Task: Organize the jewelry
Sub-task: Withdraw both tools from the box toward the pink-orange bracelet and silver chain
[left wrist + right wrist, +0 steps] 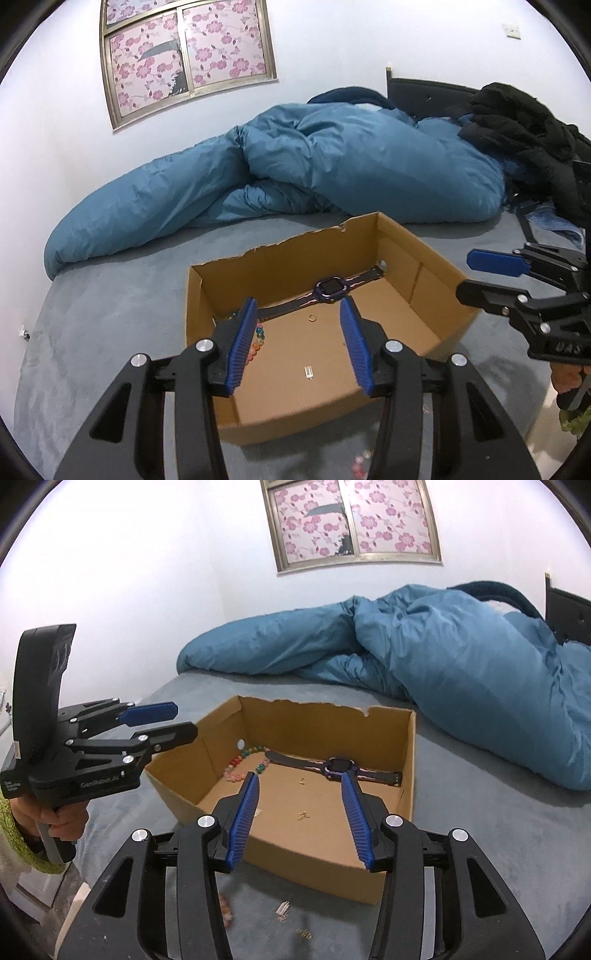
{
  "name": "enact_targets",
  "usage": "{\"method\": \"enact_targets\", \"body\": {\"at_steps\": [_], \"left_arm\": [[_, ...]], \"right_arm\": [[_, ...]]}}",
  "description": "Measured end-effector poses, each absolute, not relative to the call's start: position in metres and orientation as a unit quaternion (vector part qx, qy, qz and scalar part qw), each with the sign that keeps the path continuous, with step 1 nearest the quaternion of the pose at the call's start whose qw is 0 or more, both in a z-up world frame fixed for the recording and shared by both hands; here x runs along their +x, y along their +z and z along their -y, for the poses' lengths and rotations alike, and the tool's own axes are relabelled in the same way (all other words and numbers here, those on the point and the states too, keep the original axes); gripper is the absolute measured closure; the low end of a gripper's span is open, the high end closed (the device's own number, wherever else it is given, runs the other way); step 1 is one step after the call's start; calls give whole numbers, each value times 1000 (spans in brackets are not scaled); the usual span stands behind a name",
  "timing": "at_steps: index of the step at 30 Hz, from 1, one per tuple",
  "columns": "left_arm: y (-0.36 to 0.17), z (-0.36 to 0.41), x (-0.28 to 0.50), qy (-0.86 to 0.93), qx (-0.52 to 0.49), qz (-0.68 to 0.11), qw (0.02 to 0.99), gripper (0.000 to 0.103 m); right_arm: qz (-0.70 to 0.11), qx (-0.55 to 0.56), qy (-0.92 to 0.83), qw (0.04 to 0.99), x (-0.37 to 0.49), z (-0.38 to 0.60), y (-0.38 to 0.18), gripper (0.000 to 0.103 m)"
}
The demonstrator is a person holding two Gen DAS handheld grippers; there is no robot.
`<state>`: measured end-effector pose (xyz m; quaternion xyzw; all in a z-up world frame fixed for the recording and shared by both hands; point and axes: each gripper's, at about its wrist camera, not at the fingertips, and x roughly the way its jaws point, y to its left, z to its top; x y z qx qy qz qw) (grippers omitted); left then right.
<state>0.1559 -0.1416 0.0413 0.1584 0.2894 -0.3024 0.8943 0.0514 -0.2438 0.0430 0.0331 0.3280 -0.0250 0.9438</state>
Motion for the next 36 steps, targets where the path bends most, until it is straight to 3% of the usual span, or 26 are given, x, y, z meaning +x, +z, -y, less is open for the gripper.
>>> {"method": "enact_targets", "body": {"at_steps": [15,36], "left_arm": [[56,98,74,-363,149,-266,881,58],[-24,84,46,-408,160,-334,834,58]], "right_arm": [[-318,8,38,947,-9,208,58,58],[-421,11,27,906,-36,238,-14,61]]}}
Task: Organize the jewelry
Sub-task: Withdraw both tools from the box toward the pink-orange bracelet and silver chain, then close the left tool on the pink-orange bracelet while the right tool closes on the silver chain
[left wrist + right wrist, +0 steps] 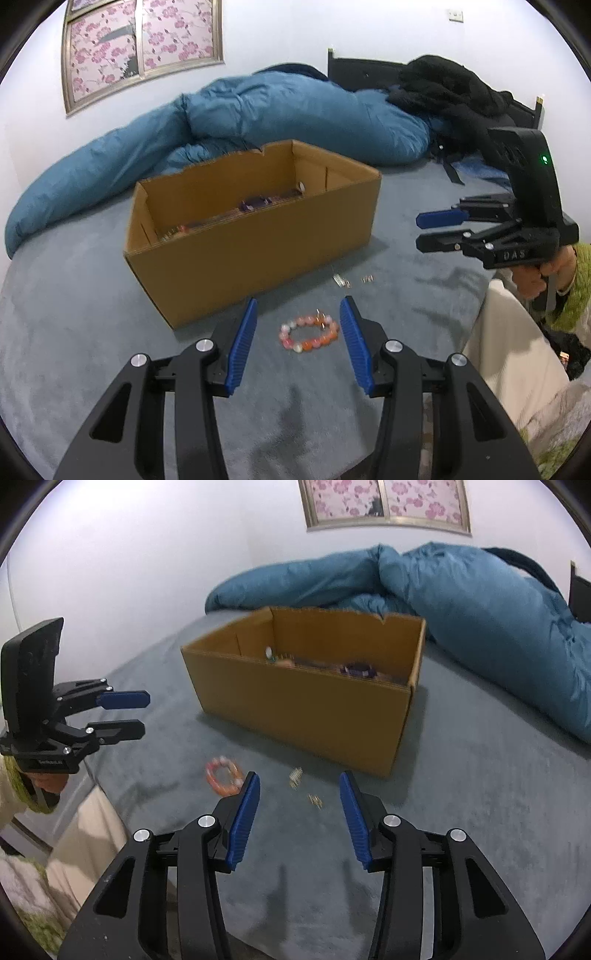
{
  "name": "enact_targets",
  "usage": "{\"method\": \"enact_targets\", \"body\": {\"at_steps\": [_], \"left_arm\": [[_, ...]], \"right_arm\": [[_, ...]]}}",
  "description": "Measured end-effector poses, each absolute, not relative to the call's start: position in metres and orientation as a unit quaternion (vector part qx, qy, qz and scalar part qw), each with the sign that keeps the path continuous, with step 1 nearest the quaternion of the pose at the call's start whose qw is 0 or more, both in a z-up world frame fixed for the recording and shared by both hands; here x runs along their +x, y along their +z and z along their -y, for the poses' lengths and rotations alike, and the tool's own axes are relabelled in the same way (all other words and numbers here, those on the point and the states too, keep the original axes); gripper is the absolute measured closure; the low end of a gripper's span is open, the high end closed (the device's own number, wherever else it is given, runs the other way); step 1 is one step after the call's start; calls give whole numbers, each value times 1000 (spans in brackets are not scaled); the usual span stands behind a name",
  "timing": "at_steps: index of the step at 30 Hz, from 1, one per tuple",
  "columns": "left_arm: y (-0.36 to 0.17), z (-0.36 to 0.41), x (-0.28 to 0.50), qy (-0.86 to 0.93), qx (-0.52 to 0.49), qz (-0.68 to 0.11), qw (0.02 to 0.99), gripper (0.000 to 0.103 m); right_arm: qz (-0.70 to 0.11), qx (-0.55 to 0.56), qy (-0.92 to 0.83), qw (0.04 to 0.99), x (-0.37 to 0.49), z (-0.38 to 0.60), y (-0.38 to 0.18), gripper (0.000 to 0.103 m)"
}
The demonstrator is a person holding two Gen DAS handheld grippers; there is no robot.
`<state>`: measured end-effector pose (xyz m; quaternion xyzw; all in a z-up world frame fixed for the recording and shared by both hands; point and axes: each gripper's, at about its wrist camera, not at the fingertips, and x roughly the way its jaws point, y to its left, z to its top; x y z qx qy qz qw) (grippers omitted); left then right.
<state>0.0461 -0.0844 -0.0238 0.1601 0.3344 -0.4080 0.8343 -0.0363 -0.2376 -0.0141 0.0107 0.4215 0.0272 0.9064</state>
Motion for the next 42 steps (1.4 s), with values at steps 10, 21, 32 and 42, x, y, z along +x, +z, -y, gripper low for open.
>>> {"method": "enact_targets", "body": {"at_steps": [10,21,32,42], "left_arm": [[-58,105,51,-446,179,-350,804,58],[-81,131,75,-479,194,-363,775,77],[-97,146,84,-488,219,-376,757,86],[-101,147,89,-492,221,-381,751,101]], "right_arm": [[-455,-5,46,889,-24,240,-41,66],[-481,-65,82,871,2,229,-69,73],[-504,-83,98,854,20,233,-94,78],[-508,-83,105,851,27,232,-102,85]]}}
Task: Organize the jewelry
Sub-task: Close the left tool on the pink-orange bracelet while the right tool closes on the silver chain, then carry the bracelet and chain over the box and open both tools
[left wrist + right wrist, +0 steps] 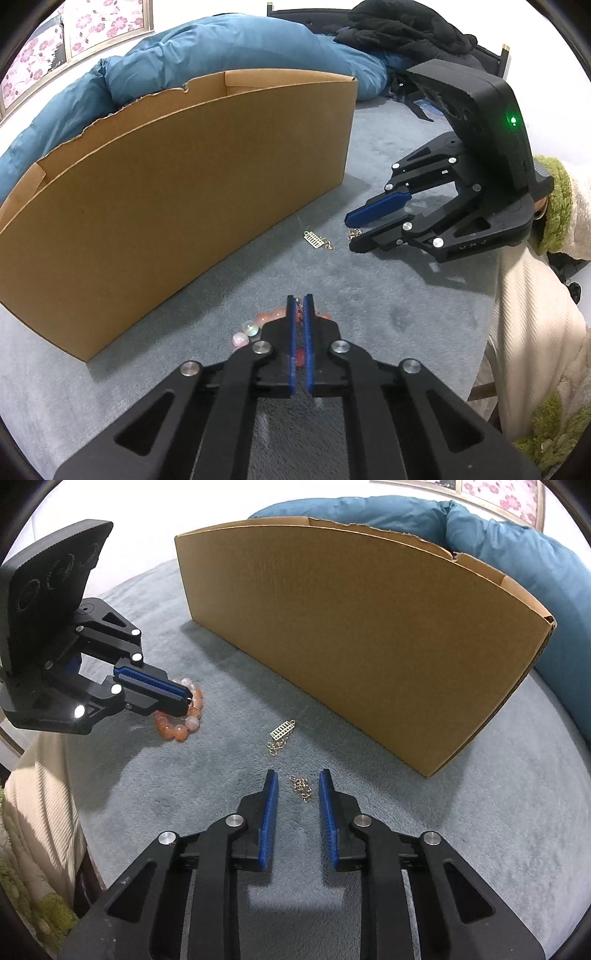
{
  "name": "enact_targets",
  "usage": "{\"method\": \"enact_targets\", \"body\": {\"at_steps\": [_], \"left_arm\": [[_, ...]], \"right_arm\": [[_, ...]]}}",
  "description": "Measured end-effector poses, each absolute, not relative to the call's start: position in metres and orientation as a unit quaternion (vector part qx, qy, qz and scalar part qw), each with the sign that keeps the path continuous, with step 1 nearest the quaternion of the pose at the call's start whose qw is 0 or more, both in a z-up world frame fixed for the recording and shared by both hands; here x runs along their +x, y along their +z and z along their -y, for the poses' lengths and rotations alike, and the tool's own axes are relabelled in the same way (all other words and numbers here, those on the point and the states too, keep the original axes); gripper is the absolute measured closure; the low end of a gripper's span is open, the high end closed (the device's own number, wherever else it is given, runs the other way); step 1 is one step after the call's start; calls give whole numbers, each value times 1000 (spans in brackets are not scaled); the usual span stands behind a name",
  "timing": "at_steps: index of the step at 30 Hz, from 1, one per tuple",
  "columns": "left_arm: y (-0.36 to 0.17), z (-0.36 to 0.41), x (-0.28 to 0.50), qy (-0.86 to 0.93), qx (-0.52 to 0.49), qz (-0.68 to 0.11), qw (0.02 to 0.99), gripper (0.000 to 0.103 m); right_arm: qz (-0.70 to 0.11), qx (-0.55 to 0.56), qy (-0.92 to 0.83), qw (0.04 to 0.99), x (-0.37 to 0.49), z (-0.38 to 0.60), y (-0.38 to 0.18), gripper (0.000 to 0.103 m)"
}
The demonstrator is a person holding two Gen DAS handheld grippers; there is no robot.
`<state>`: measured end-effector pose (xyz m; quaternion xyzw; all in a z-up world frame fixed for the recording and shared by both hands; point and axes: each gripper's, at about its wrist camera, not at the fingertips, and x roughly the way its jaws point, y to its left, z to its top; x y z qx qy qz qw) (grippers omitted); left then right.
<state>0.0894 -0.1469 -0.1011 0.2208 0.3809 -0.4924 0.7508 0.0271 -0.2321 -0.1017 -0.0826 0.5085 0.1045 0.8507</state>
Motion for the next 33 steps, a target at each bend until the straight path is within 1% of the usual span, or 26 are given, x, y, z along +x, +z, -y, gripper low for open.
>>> {"method": "enact_targets", "body": {"at_steps": [7,18,26,33], "left_arm": [[-99,144,88,-495,218,-376,753,102],[-87,134,85,-494,201,-367,762,102],[-73,130,80,-492,197,-354,770,103],[-50,125,69,-495,192,-330,781,102]], "right_arm": [[-511,-73,102,850,30,233,-104,100],[-495,-63,96,861,23,236,-93,100],[-477,-67,91,871,10,237,-71,100],[-457,-73,85,883,-5,233,-46,100]]}}
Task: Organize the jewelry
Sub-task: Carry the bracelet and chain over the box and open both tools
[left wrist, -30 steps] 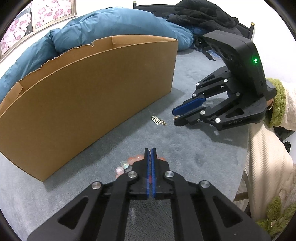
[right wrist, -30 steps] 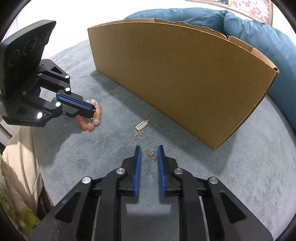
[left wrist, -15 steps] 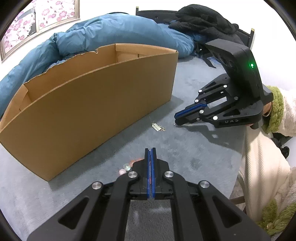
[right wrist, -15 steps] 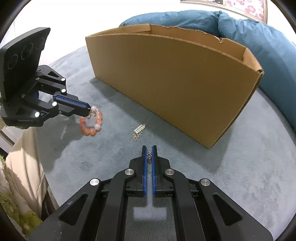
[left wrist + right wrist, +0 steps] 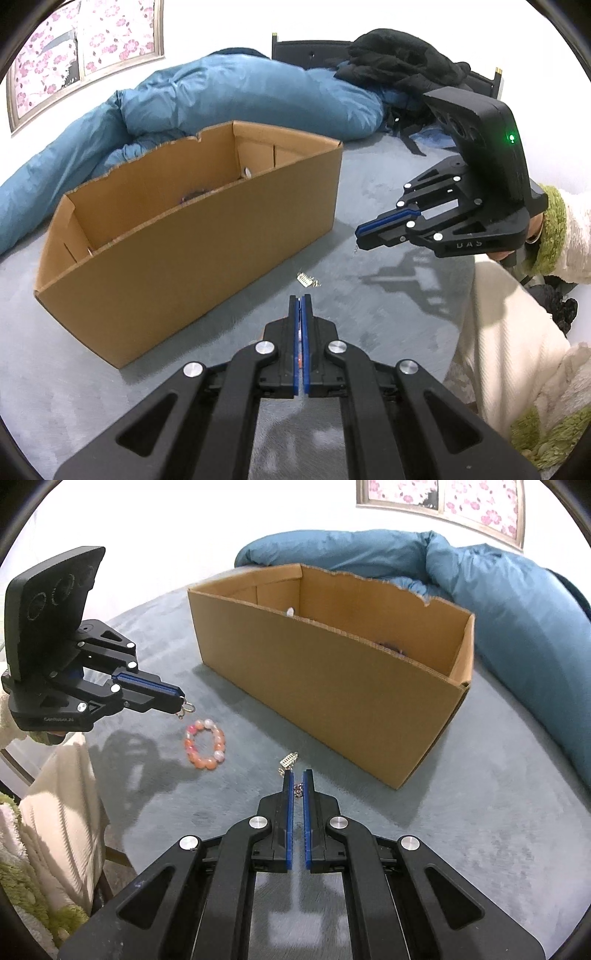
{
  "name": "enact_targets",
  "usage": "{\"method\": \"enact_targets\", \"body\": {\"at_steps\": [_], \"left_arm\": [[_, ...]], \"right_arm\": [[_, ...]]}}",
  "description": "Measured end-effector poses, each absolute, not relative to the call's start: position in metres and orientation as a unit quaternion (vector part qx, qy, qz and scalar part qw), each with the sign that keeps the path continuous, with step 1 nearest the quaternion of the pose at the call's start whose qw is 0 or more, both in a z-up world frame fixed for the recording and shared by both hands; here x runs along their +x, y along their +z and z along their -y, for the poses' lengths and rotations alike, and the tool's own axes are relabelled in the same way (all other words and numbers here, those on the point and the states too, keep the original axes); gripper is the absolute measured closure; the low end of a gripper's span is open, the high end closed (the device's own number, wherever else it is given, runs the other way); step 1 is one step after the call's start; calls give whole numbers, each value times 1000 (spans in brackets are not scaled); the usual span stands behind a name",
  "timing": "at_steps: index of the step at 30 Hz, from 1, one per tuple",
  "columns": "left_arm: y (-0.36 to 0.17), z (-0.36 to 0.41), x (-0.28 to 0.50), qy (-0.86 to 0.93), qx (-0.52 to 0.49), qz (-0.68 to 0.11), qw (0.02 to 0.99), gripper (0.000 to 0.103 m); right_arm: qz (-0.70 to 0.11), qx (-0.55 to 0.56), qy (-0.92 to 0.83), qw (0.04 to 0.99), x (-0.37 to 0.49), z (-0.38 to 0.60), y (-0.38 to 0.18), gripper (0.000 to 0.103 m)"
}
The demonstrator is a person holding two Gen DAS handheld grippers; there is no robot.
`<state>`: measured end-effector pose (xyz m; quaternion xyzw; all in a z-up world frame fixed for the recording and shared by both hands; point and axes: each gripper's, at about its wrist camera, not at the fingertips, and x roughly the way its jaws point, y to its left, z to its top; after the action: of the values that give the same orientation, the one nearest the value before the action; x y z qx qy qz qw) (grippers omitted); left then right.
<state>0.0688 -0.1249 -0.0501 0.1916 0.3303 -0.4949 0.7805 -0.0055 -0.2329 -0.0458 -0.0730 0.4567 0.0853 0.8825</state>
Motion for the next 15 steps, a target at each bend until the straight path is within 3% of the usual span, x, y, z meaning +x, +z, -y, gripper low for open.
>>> {"method": "enact_targets", "body": {"at_steps": [15], "left_arm": [[33,113,65,-489,173,-253,817,102]], "right_arm": [[-374,-79,94,919,-6,215,37,100]]}}
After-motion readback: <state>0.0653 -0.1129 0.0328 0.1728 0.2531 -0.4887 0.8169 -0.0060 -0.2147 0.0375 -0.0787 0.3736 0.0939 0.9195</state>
